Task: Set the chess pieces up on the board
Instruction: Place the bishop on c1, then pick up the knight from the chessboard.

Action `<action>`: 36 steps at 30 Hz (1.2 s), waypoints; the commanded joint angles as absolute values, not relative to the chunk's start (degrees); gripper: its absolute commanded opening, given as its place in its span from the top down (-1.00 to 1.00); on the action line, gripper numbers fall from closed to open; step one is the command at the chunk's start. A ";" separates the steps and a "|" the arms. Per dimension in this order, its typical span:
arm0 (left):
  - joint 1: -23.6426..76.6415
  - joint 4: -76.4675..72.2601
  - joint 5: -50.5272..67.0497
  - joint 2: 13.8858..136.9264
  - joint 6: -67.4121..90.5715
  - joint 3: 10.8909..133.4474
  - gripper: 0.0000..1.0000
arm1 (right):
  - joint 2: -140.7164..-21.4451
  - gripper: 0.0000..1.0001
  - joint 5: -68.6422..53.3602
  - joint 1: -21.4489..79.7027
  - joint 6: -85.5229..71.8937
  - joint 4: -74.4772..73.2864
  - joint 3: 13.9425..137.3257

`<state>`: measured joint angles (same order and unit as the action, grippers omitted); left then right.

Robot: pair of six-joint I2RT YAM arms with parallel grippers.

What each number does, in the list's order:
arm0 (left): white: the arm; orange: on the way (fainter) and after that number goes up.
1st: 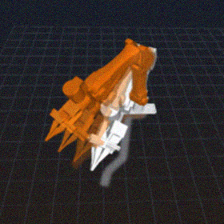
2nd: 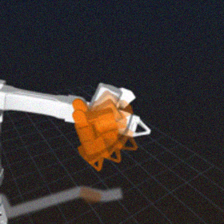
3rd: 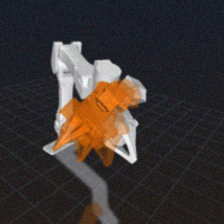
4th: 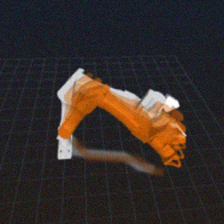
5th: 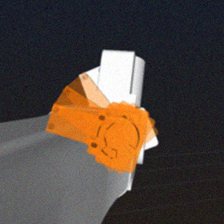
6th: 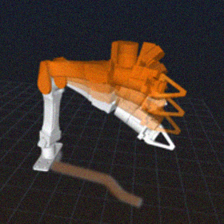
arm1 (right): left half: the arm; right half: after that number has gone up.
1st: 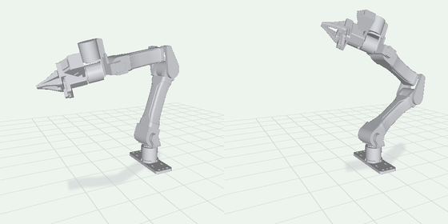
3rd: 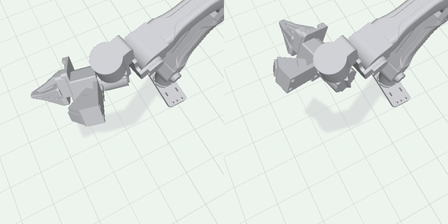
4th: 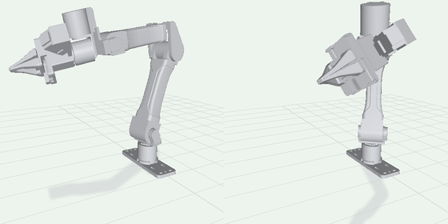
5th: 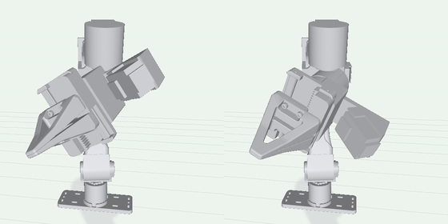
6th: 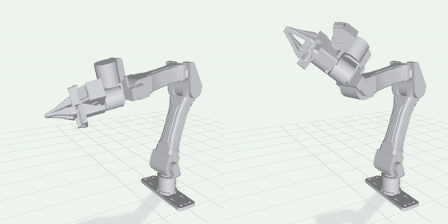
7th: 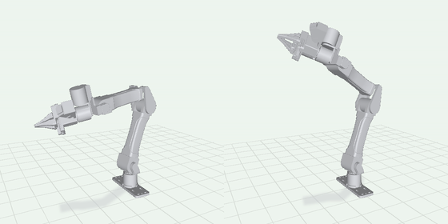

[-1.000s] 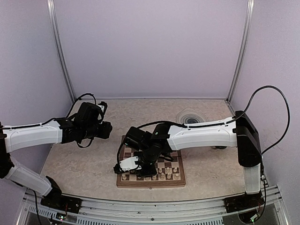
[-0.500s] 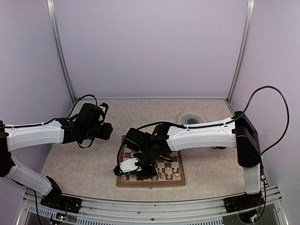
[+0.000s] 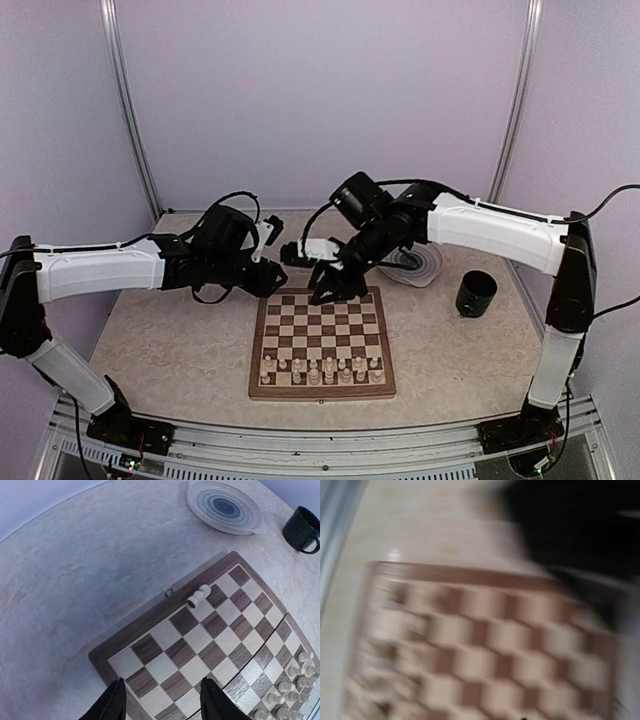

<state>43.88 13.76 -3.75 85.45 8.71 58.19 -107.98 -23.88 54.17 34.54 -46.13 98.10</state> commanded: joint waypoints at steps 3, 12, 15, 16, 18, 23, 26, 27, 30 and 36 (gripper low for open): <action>46.75 20.23 4.03 99.15 0.58 73.89 -0.01 | -99.65 0.31 -35.44 38.36 34.88 -40.74 86.56; 47.10 31.90 8.69 117.63 -5.85 92.32 -0.01 | -91.21 0.30 -40.69 26.97 30.83 -31.28 71.32; 47.07 34.90 8.45 121.29 -7.34 95.48 -0.01 | -90.02 0.29 -40.24 26.57 31.02 -30.63 69.92; 46.98 35.34 8.33 122.07 -7.86 95.95 -0.01 | -89.93 0.29 -40.30 26.50 31.03 -30.65 69.68; 46.73 35.19 7.84 123.04 -7.93 96.40 -0.01 | -90.13 0.28 -40.54 26.41 31.03 -30.47 69.33; 46.46 35.91 7.56 125.32 -8.29 98.72 0.05 | -90.47 0.28 -41.53 26.11 31.02 -30.05 68.64; 46.41 36.24 7.24 126.46 -8.76 99.86 0.11 | -91.09 0.28 -41.91 26.10 31.03 -30.21 68.64; 46.41 36.36 7.27 126.82 -8.91 100.11 0.13 | -91.26 0.28 -42.00 26.06 31.09 -30.13 68.64; 46.24 36.39 7.47 127.82 -9.12 100.66 0.18 | -91.93 0.28 -42.23 26.02 31.11 -30.22 68.81; 46.08 36.59 7.00 129.18 -9.29 101.96 0.22 | -93.19 0.27 -43.01 26.07 31.03 -30.61 69.62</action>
<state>46.41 35.62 7.14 127.26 -8.25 99.94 -91.98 -41.43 26.55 31.53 -30.92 69.14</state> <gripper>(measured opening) 0.400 0.364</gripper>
